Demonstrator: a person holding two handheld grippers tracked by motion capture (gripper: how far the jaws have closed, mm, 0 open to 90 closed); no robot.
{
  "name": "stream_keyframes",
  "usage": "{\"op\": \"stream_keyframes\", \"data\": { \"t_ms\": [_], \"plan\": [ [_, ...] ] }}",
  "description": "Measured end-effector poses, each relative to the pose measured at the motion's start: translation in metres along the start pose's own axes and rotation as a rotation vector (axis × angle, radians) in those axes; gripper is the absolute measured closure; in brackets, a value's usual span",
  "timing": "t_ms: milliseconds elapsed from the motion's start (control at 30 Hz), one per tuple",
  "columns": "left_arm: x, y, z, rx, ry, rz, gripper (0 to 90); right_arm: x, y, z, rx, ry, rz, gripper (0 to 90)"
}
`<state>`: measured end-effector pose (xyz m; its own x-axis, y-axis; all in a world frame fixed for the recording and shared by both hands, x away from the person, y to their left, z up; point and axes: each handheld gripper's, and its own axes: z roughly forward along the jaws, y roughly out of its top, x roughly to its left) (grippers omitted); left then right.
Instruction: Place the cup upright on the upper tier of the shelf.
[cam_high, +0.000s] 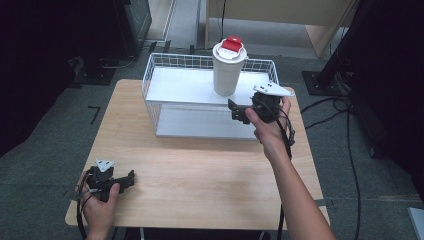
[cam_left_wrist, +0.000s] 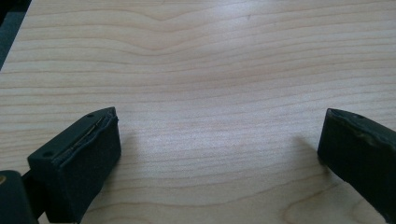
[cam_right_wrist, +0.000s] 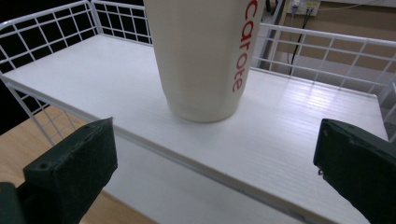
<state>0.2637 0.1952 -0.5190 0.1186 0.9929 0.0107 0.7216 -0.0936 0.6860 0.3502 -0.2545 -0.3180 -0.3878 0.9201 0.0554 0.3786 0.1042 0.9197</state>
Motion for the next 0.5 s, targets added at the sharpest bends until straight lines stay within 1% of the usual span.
{"op": "stream_keyframes", "data": {
  "t_ms": [67,133,167,200,267,467,500],
  "plan": [
    [0.000,0.000,0.000,0.000,0.000,-0.001,0.0,0.000,-0.002,-0.003,0.001,-0.004,-0.004,0.0],
    [0.000,0.000,0.000,0.001,-0.001,0.000,0.0,0.000,-0.009,-0.010,0.004,-0.020,-0.029,0.0],
    [0.000,0.000,0.000,0.001,-0.001,0.000,0.0,0.000,-0.009,-0.010,0.004,-0.020,-0.029,0.0],
    [0.000,0.000,0.000,0.002,0.000,0.001,0.0,0.001,-0.014,-0.014,0.008,-0.021,-0.041,0.0],
    [0.000,0.000,0.000,0.002,0.000,0.001,0.0,0.001,-0.020,-0.018,0.011,-0.018,-0.051,0.0],
    [0.000,0.000,0.000,0.001,0.000,0.001,0.0,-0.002,-0.039,-0.027,0.027,-0.010,-0.046,0.0],
    [0.000,0.000,0.000,0.001,0.000,0.001,0.0,-0.002,-0.039,-0.027,0.027,-0.010,-0.046,0.0]
  ]
}}
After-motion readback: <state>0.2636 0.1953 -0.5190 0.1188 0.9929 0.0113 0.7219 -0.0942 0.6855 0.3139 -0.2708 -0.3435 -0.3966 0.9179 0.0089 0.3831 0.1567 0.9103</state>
